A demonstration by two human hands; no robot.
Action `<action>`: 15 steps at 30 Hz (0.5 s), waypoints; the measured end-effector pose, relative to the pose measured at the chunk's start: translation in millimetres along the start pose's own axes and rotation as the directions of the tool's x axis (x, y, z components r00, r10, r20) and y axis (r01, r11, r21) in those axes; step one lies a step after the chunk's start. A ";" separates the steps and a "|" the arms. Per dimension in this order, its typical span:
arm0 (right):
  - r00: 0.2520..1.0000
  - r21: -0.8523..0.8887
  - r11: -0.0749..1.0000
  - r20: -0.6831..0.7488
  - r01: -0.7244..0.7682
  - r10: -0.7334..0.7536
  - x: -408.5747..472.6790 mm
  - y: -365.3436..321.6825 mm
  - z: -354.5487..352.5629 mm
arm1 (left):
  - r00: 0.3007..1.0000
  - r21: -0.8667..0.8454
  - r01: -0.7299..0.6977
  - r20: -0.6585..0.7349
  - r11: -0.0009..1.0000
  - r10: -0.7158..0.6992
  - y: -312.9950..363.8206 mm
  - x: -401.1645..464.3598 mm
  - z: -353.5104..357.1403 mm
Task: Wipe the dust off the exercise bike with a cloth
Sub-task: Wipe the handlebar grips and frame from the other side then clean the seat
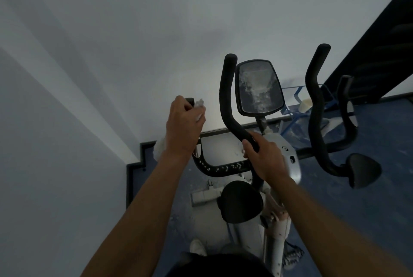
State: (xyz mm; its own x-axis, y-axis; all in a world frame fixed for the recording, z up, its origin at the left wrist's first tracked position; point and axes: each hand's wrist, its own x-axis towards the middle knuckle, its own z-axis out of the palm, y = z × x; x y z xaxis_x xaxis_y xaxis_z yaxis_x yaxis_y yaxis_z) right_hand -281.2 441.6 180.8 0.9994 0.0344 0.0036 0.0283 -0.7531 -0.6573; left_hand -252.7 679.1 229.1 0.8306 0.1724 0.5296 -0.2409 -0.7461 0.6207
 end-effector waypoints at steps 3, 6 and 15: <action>1.000 0.004 1.000 0.001 -0.001 0.001 -0.7 -0.2 -0.2 | 0.995 0.058 0.031 0.090 0.998 -0.037 -12.2 -20.1 1.7; 1.000 0.000 1.000 -0.004 -0.006 0.006 -1.2 0.3 -0.5 | 0.984 0.024 -0.012 0.178 1.000 0.008 -14.9 -29.2 -1.5; 1.000 -0.011 1.000 0.001 -0.006 0.006 0.2 1.0 -0.1 | 0.978 -0.152 0.197 0.096 0.969 -0.184 -18.5 -31.5 -19.5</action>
State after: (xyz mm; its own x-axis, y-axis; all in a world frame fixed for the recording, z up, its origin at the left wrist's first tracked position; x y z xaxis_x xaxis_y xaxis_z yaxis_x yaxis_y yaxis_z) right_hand -281.0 440.8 180.2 0.9995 0.0306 -0.0008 0.0228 -0.7602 -0.6493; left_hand -284.2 700.1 212.2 0.9051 0.2444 0.3480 -0.1454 -0.5911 0.7934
